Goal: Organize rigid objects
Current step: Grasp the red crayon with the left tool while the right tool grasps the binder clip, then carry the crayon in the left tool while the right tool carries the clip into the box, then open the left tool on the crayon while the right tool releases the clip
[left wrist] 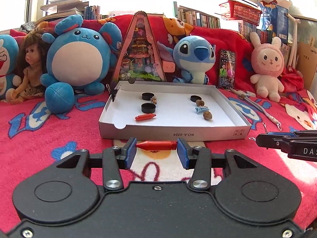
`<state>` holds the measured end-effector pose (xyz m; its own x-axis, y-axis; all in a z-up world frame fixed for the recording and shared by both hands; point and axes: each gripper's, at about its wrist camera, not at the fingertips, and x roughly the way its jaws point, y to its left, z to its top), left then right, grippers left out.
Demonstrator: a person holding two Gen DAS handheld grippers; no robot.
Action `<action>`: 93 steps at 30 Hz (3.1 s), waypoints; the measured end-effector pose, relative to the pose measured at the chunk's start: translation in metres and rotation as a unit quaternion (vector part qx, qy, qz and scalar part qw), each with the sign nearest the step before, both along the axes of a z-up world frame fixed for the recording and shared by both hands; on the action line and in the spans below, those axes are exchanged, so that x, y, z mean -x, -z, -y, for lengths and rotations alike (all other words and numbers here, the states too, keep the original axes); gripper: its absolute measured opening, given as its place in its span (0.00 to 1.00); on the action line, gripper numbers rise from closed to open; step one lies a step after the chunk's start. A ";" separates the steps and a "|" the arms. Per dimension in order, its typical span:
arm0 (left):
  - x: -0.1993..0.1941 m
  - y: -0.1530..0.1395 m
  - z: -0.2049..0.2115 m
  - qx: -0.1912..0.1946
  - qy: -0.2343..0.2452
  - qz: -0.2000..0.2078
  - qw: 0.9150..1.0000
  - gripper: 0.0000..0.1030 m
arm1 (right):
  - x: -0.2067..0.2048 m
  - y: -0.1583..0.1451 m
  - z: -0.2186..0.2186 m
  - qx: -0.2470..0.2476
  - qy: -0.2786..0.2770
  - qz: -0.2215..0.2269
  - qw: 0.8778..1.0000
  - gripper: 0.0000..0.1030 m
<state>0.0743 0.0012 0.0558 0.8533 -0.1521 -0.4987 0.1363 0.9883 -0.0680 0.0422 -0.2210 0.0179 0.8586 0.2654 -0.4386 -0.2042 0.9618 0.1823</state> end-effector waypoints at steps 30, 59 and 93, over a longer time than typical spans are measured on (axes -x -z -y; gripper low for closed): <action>-0.101 0.002 0.015 -0.004 0.009 -0.020 1.000 0.41 | -0.082 -0.007 -0.027 -0.013 0.083 -0.014 0.996 0.37; -0.158 0.037 0.015 -0.010 0.015 -0.101 0.995 0.41 | -0.146 0.013 -0.021 -0.039 0.082 -0.105 0.990 0.38; -0.143 0.033 0.014 -0.030 0.012 -0.072 0.997 0.65 | -0.141 0.019 -0.032 -0.004 0.062 -0.080 0.995 0.55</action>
